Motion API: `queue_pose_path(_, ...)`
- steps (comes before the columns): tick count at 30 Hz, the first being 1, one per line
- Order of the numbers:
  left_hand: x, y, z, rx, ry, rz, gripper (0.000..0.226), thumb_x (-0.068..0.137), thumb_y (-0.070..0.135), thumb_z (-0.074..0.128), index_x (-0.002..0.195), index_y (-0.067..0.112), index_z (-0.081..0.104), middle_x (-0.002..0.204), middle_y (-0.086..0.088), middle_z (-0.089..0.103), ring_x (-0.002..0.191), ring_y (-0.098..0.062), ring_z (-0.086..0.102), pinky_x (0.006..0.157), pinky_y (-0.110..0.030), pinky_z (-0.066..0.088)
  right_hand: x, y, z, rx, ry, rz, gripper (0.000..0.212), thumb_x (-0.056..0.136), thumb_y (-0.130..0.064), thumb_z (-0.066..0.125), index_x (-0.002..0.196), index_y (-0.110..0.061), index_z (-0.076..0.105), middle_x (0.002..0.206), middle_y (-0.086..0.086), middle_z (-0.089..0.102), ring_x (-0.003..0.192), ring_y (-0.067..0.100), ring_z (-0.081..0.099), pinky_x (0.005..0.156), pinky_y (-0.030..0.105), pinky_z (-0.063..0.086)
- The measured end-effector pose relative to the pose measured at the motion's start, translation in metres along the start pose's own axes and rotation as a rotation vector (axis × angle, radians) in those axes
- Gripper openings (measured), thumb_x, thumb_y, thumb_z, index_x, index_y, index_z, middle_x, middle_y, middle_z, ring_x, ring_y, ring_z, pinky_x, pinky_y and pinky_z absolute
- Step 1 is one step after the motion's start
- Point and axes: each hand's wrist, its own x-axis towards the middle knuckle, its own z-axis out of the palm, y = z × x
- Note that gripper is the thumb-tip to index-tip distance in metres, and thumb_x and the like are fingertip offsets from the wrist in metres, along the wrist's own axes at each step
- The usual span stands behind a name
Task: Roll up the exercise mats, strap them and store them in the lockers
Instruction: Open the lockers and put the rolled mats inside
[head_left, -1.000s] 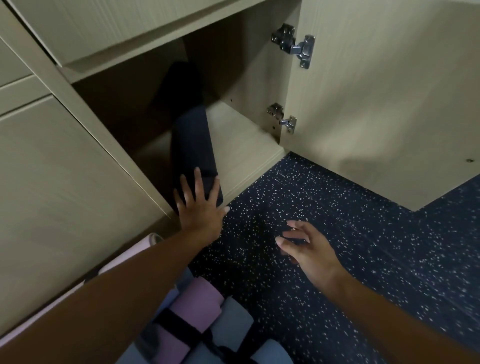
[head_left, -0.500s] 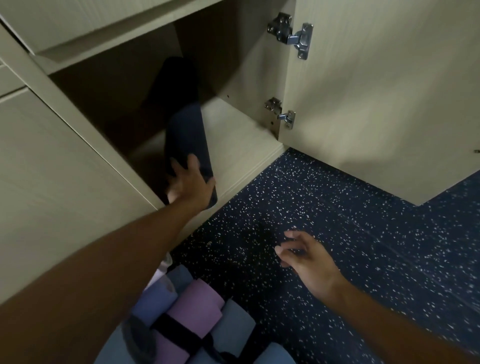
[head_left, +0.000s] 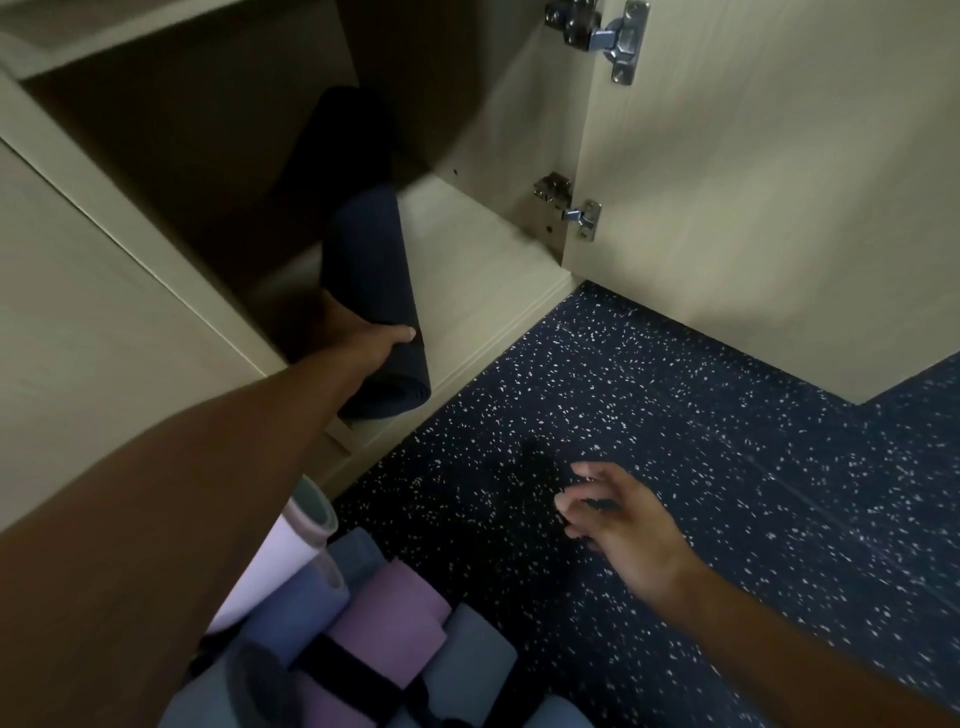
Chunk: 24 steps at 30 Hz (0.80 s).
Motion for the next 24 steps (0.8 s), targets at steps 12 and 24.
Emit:
queue_pose_path(12, -0.036, 0.001, -0.004, -0.206, 0.055, 0.089, 0.107, 0.071, 0.026, 0.093, 0.156, 0.021, 0.028, 0.156, -0.009, 0.044, 0.140, -0.035, 0.047, 0.113, -0.053, 0.043, -0.008, 0.000, -0.023, 0.029, 0.024, 0.014, 0.033, 0.092, -0.026, 0.074, 0.120, -0.033, 0.059, 0.113, -0.003, 0.070, 0.093, 0.016, 0.073, 0.096, 0.034, 0.054)
queue_pose_path(24, -0.050, 0.007, -0.012, -0.330, 0.191, 0.283, 0.101, 0.089, 0.012, 0.078, 0.159, 0.040, 0.012, 0.159, -0.015, 0.038, 0.139, -0.035, 0.047, 0.106, -0.041, 0.044, -0.010, 0.003, -0.035, -0.001, 0.027, -0.003, 0.032, 0.092, -0.030, 0.074, 0.117, -0.039, 0.057, 0.116, -0.008, 0.068, 0.103, 0.017, 0.070, 0.099, 0.039, 0.055)
